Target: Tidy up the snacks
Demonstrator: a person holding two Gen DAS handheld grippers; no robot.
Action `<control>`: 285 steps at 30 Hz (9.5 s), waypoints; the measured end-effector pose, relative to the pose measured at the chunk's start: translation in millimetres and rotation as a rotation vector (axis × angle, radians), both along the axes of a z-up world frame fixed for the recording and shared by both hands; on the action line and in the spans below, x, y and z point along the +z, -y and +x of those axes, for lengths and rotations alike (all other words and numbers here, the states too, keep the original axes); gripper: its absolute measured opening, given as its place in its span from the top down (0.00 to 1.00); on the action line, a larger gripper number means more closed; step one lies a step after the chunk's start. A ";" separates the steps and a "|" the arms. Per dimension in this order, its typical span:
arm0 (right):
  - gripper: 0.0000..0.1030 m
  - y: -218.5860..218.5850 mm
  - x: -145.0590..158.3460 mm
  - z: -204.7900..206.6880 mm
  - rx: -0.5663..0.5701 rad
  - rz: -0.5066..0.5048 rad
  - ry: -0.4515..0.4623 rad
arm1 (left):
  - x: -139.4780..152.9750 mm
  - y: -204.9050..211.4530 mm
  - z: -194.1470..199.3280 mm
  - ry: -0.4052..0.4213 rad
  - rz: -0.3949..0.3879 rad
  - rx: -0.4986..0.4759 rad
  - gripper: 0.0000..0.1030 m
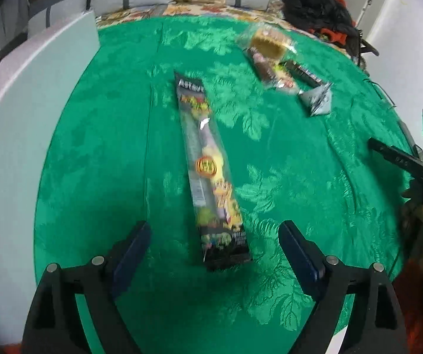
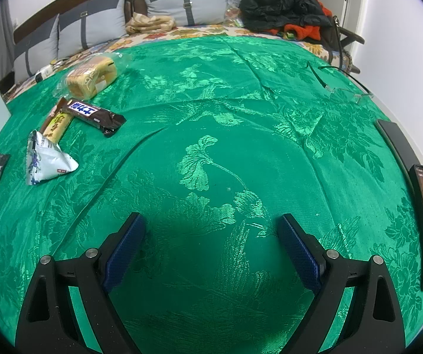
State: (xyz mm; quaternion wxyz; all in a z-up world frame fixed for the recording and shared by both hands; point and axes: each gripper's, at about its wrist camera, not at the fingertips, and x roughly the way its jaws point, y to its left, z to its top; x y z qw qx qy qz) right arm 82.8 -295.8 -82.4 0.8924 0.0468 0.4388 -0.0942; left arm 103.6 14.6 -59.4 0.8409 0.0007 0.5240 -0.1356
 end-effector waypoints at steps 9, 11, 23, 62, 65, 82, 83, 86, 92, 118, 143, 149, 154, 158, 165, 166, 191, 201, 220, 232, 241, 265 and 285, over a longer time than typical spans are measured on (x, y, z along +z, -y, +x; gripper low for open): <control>0.09 -0.1 0.0 -0.1 0.000 0.001 0.000 | -18.2 33.7 68.9 0.000 0.151 0.033 0.16; 0.09 -0.3 0.0 -0.1 0.000 0.001 0.000 | -24.3 29.3 71.6 0.002 0.131 0.052 0.24; 0.11 -33.8 42.3 -14.0 0.238 0.288 0.221 | -6.5 -25.9 22.4 0.071 -0.020 0.097 0.83; 0.27 -389.8 179.1 20.3 0.856 0.479 0.044 | 104.5 -343.7 -64.8 0.253 -0.087 0.711 0.09; 0.27 -337.9 136.7 24.0 0.759 0.336 0.025 | 100.6 -330.0 -72.9 0.262 -0.154 0.703 0.09; 0.27 -29.8 12.3 0.1 0.143 -0.078 -0.015 | 46.9 -19.0 23.5 0.157 -0.160 0.090 0.01; 0.26 -30.2 10.1 6.9 0.141 -0.071 -0.013 | 38.1 -11.6 32.2 0.146 -0.141 0.092 0.01; 0.23 -32.5 9.4 7.2 0.132 -0.060 0.014 | 10.1 6.8 55.8 0.151 -0.054 0.105 0.02; 0.17 -23.4 2.6 8.3 0.113 0.002 0.009 | -25.0 20.4 77.2 0.233 0.142 0.091 0.02; 0.10 -27.2 0.7 10.3 0.087 -0.003 0.002 | -29.6 2.8 80.1 0.168 0.097 0.118 0.00; 0.07 -29.1 -1.3 11.0 0.081 0.003 -0.001 | -30.3 2.8 80.9 0.168 0.098 0.118 0.00; 0.07 -29.1 -1.4 11.1 0.081 0.003 -0.001 | -30.2 2.6 80.8 0.167 0.095 0.117 0.00; 0.07 -29.1 -1.4 11.1 0.080 0.003 -0.001 | -31.9 4.2 85.2 0.157 0.101 0.115 0.00; 0.07 -29.1 -1.2 11.1 0.080 0.003 -0.001 | -27.3 12.5 118.9 0.032 0.058 0.121 0.05; 0.07 -29.1 -1.2 11.0 0.080 0.004 -0.001 | 9.2 67.6 186.4 0.037 -0.071 0.059 0.32; 0.07 -29.0 -1.5 11.2 0.080 0.005 0.000 | 8.8 75.2 197.8 0.025 -0.074 0.063 0.35; 0.07 -29.1 -1.4 11.1 0.079 0.004 -0.001 | -21.8 21.8 146.7 0.062 0.092 0.030 0.83; 0.07 -29.1 -1.5 11.1 0.078 0.004 -0.001 | -31.2 -37.1 78.3 0.108 0.085 0.100 0.19; 0.07 -29.1 -1.6 11.2 0.077 0.005 -0.001 | -39.0 -45.9 79.0 0.165 0.106 0.128 0.00; 0.07 -29.1 -1.6 11.2 0.077 0.005 -0.001 | -39.0 -45.3 78.6 0.166 0.107 0.128 0.00; 0.07 -29.1 -1.6 11.3 0.076 0.005 -0.001 | -39.1 -45.5 78.4 0.166 0.107 0.128 0.00; 0.07 -29.0 -1.8 11.4 0.076 0.005 -0.001 | -39.0 -46.0 78.3 0.165 0.107 0.128 0.00; 0.09 -108.7 20.7 66.1 0.244 0.397 -0.083 | -38.7 -46.1 78.4 0.165 0.107 0.128 0.00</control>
